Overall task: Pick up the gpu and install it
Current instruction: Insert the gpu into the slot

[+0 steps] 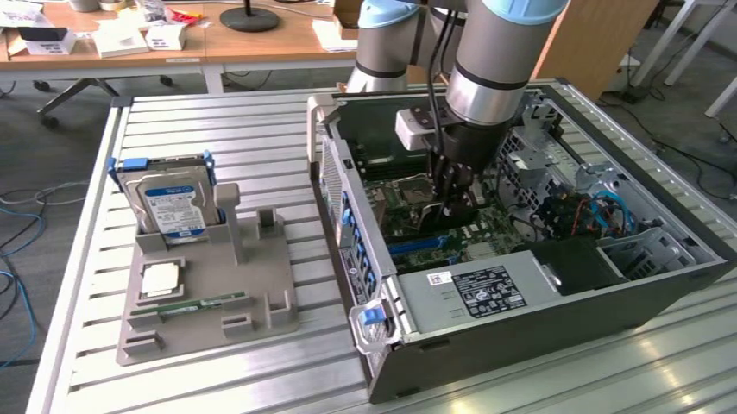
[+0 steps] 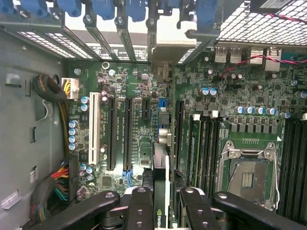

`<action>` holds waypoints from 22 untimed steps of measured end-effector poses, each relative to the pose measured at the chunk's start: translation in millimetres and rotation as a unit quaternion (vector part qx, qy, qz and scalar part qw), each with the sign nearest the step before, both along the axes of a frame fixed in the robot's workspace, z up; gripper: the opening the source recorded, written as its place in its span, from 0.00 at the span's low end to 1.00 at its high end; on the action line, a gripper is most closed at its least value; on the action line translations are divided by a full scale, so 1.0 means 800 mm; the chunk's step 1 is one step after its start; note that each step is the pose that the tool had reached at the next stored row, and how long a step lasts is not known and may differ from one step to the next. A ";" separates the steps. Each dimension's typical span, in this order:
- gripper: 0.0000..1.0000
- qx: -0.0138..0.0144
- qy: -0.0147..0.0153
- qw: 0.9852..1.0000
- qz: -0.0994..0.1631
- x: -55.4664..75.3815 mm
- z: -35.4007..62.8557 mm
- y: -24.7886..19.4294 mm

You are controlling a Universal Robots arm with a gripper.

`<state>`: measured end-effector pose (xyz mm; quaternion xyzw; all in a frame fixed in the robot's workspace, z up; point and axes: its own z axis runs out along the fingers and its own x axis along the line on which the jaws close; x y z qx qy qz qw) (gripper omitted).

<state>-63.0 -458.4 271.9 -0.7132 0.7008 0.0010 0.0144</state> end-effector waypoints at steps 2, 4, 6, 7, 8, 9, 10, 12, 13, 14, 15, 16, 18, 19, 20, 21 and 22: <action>0.26 0.000 0.000 1.000 0.000 0.000 0.000 -0.0001; 0.26 0.000 0.000 1.000 0.000 0.000 0.000 -0.0019; 0.26 0.000 0.000 1.000 0.000 0.000 0.000 -0.0037; 0.26 0.000 0.000 1.000 0.000 0.000 0.000 -0.0037; 0.26 0.000 0.000 1.000 0.000 0.000 0.000 -0.0037; 0.26 0.000 0.000 1.000 0.000 0.000 0.000 -0.0037; 0.26 0.000 0.000 1.000 0.000 -0.001 -0.001 -0.0038; 0.26 0.000 0.000 1.000 0.000 -0.002 -0.001 -0.0038; 0.26 0.000 0.000 1.000 0.000 -0.002 -0.001 -0.0038; 0.26 0.000 0.000 1.000 0.000 -0.002 -0.001 -0.0038; 0.26 0.000 0.000 1.000 0.000 -0.002 -0.001 -0.0038; 0.26 0.000 0.000 1.000 0.000 -0.002 -0.003 -0.0037; 0.26 0.000 0.000 1.000 0.000 -0.002 -0.005 -0.0038; 0.26 0.000 0.000 1.000 0.000 -0.002 -0.006 -0.0037; 0.26 0.000 0.000 1.000 0.000 -0.002 -0.007 -0.0038; 0.26 0.000 0.000 1.000 0.000 -0.002 -0.008 -0.0038; 0.26 0.000 0.000 1.000 0.000 -0.002 -0.008 -0.0038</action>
